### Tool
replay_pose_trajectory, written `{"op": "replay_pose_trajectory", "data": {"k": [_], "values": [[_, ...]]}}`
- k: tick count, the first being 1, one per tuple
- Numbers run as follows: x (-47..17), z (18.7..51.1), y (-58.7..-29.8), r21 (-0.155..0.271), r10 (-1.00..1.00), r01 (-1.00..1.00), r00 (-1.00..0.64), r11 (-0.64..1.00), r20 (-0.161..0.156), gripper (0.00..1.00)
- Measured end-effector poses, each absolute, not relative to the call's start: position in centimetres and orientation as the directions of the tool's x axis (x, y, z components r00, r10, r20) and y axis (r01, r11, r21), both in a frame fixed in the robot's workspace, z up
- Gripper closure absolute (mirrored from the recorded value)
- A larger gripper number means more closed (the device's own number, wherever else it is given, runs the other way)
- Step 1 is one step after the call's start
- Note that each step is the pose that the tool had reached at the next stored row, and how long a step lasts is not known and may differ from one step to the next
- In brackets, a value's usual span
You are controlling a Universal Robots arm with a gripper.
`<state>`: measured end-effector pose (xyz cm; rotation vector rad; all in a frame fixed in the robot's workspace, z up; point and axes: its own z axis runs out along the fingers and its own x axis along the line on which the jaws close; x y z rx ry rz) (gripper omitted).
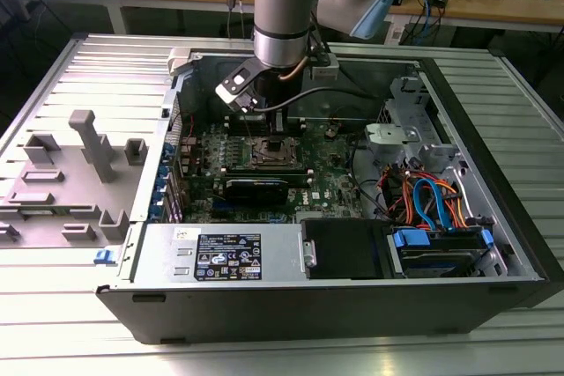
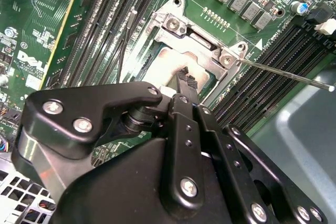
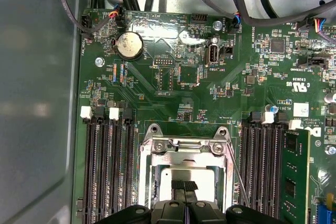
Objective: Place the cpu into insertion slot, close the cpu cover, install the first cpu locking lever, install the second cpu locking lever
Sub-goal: 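Install the first cpu locking lever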
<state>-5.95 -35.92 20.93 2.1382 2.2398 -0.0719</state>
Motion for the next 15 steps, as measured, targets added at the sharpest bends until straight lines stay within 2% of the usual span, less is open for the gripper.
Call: {"op": "replay_pose_trajectory", "data": {"k": [15], "values": [[-6.0, 22.0, -35.9, -0.003, 0.997, 0.999, -0.046, 0.046, -0.063, 0.89]]}}
